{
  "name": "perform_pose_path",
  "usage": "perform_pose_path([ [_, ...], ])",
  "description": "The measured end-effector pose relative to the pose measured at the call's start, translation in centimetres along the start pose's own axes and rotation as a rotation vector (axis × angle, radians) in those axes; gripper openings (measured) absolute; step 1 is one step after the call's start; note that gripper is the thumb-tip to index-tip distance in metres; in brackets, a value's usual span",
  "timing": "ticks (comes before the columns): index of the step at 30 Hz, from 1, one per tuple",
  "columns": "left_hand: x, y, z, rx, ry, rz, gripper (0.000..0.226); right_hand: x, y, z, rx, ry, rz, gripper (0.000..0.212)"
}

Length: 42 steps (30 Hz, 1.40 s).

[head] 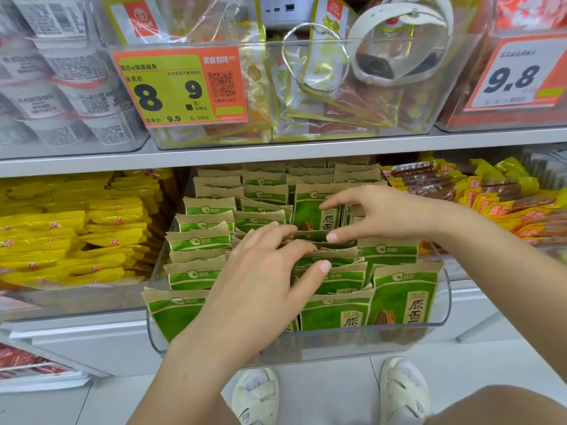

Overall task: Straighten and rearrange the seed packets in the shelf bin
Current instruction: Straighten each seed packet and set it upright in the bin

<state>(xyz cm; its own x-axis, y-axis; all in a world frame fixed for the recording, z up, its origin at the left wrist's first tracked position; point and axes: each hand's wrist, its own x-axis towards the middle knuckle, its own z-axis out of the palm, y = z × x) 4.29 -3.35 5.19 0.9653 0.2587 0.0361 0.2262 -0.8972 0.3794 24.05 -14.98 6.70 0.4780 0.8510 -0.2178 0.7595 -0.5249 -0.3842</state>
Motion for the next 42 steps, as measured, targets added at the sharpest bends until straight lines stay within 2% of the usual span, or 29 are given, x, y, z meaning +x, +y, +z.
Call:
perform_pose_path([
  [4,-0.2,0.2,0.2,0.021,-0.003,-0.006,0.054,0.4,-0.2,0.4,-0.101,0.056,-0.033,0.055],
  [8,-0.2,0.3,0.1,0.023,-0.006,-0.013,0.054,0.8,-0.7,0.3,-0.002,0.081,-0.063,0.034],
  [11,-0.2,0.4,0.1,0.036,-0.020,-0.014,0.054,1.2,-0.9,0.6,-0.155,0.058,-0.049,0.036],
  [12,-0.2,0.3,0.1,0.038,-0.025,-0.014,0.055,1.4,-1.0,0.9,-0.235,0.060,-0.049,0.031],
  [14,-0.2,0.3,0.0,0.043,-0.030,-0.007,0.054,1.8,-1.3,1.4,-0.373,0.100,-0.057,0.009],
  [17,0.3,0.7,-0.3,0.053,-0.048,0.027,0.056,2.0,-1.5,1.4,-0.440,0.172,-0.079,0.032],
  [23,3.4,1.7,-0.5,0.135,-0.149,0.020,0.055,1.4,-1.2,1.6,-0.409,0.229,-0.095,0.012],
  [34,2.1,1.7,-0.3,0.170,-0.135,0.051,0.068,-2.3,-1.6,0.6,-0.227,0.614,-0.193,0.012],
  [37,1.6,1.4,-0.8,0.107,-0.071,0.076,0.062,-3.8,-1.4,0.3,-0.134,0.753,-0.219,0.010],
  [42,-0.5,0.6,-2.5,-0.042,0.246,0.068,0.050,-6.3,-2.3,-0.8,0.024,1.012,-0.253,0.009],
])
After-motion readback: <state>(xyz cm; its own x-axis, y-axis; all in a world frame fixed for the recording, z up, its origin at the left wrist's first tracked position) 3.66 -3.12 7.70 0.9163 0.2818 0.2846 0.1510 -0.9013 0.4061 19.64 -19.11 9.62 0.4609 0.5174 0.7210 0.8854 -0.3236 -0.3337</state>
